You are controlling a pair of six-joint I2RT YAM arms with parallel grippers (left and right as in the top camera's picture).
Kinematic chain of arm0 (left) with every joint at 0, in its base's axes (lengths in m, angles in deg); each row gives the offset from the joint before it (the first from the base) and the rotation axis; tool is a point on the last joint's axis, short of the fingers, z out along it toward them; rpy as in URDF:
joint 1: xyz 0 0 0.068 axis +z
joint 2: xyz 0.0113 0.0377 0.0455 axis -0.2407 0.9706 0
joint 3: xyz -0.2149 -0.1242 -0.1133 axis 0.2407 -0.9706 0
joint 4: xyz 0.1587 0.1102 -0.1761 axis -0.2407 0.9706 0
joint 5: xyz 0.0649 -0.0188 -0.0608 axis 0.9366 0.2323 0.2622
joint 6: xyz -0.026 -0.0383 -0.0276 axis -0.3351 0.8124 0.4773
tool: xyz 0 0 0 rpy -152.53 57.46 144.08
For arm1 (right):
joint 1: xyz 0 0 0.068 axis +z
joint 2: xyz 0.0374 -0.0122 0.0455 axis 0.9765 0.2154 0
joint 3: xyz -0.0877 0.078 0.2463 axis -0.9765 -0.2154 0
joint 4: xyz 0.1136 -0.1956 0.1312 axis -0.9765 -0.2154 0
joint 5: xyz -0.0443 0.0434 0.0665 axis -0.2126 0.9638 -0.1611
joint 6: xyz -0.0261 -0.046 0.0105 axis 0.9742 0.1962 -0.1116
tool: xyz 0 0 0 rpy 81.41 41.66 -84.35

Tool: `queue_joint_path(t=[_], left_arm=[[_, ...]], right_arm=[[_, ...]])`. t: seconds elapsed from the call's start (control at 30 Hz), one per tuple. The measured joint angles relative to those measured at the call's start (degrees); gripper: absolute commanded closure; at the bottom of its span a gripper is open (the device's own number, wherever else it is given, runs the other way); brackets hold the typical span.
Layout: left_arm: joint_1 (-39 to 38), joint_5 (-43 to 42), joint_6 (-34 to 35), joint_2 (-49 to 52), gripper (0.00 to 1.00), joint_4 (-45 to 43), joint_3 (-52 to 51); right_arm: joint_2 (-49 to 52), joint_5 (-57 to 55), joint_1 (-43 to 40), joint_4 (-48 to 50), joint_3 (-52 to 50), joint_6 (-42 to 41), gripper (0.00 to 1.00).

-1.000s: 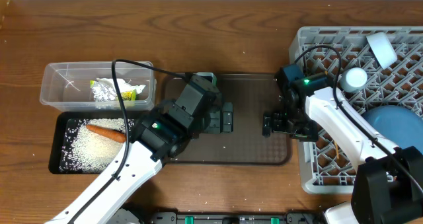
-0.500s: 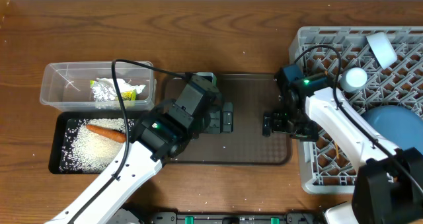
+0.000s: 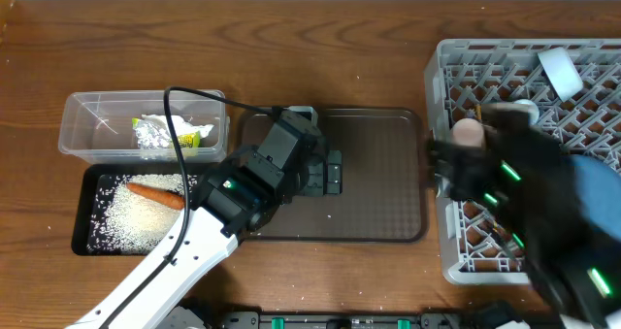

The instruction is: Sort waste into correct bins and load items into the dishwasher rack

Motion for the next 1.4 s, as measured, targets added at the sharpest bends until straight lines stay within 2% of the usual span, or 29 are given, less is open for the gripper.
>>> queue_joint_path(t=[0.3, 0.53, 0.7, 1.07, 1.4], left_arm=[[0.0, 0.0, 0.0, 0.0, 0.02, 0.0, 0.0], [0.0, 0.0, 0.0, 0.0, 0.02, 0.0, 0.0], [0.0, 0.0, 0.0, 0.0, 0.02, 0.0, 0.0], [0.0, 0.0, 0.0, 0.0, 0.02, 0.0, 0.0], [0.0, 0.0, 0.0, 0.0, 0.02, 0.0, 0.0]], right_arm=[[-26.9, -5.9, -1.4, 8.5, -0.2, 0.0, 0.01], [-40.0, -7.2, -7.7, 15.1, -6.1, 0.4, 0.01], [-42.5, -7.1, -10.9, 22.4, -16.0, 1.6, 0.01], [-48.3, 0.5, -16.2, 50.5, -44.1, 6.7, 0.01], [-48.4, 3.4, -16.3, 54.6, -58.4, 8.0, 0.01]])
